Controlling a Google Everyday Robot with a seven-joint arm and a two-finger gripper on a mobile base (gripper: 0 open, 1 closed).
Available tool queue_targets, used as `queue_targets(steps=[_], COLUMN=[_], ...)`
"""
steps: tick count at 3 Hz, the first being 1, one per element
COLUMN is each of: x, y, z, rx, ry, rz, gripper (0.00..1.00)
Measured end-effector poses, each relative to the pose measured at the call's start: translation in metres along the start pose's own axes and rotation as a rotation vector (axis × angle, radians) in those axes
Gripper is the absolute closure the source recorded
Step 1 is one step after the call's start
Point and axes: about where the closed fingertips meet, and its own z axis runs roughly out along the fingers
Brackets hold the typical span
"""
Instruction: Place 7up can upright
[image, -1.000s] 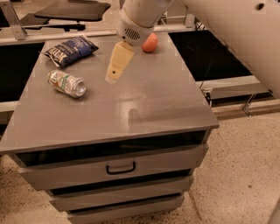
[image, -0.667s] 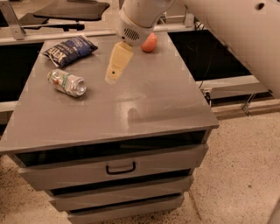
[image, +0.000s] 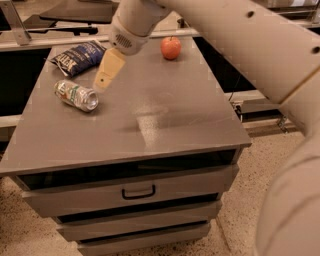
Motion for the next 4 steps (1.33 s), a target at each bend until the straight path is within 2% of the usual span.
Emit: queue_targets(steps=[1,2,3,4], x=[-0.026,-0.042,-0.051,-0.056], y=[-0.002,0.002,0.005,0.008], z=[0.04,0.072,0.097,0.119], rx=[-0.038,-0.08,-0.117,-0.151], ry=[-0.029,-0.038,-0.016,0.036], rz=[0.048,0.091,0.139,0.166], gripper=[0.0,0.0,0.0,0.0])
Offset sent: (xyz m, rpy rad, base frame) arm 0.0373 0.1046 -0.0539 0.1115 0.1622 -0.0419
